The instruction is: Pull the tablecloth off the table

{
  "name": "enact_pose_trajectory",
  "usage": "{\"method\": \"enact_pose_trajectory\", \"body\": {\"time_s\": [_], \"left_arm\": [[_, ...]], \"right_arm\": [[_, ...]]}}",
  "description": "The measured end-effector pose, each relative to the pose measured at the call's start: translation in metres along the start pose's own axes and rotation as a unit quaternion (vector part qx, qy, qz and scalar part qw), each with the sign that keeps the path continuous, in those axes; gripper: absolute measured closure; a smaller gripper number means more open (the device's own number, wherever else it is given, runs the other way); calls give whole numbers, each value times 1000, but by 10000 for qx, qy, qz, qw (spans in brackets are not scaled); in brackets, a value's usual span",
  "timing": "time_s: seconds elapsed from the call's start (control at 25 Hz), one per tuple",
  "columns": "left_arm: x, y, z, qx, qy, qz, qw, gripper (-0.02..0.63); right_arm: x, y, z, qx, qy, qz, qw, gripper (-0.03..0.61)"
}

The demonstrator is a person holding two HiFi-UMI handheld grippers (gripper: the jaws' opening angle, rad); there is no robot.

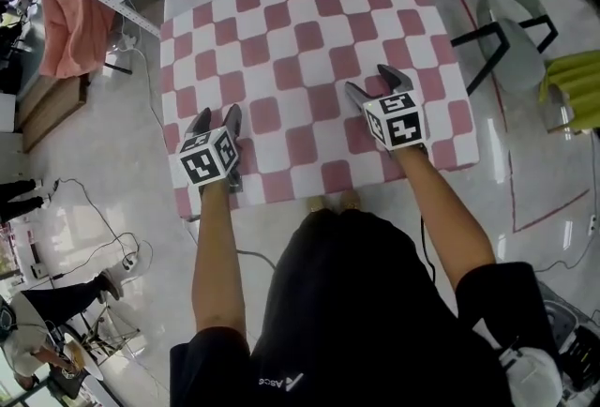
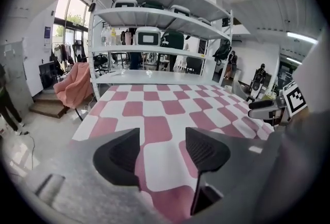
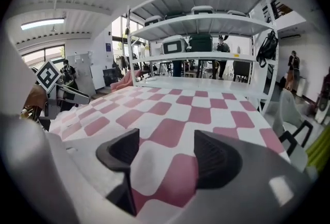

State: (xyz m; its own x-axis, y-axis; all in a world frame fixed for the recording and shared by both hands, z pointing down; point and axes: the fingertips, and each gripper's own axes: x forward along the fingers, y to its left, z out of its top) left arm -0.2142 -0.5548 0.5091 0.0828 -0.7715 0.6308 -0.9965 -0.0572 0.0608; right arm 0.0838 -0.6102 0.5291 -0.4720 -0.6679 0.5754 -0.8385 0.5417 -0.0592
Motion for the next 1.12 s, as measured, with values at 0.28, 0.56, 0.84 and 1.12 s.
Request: {"method": "enact_pose_trajectory", "body": {"time_s": [0.28, 0.56, 0.84, 1.12], "left_arm": [[37, 19, -25, -1, 761, 116, 9970, 324], [56, 25, -48, -89, 1339, 41, 9909, 324], [59, 17, -45, 192, 1339, 11, 9908, 382], [66, 4, -39, 725, 1387, -212, 9874, 490]], "right_arm": [[35, -16, -17, 119, 670, -256, 9974, 225], [47, -25, -37, 329, 1200, -427, 9913, 201], [49, -19, -34, 181, 1075, -345, 9934, 267], [57, -6, -29, 120, 1110, -199, 9935, 423]]}}
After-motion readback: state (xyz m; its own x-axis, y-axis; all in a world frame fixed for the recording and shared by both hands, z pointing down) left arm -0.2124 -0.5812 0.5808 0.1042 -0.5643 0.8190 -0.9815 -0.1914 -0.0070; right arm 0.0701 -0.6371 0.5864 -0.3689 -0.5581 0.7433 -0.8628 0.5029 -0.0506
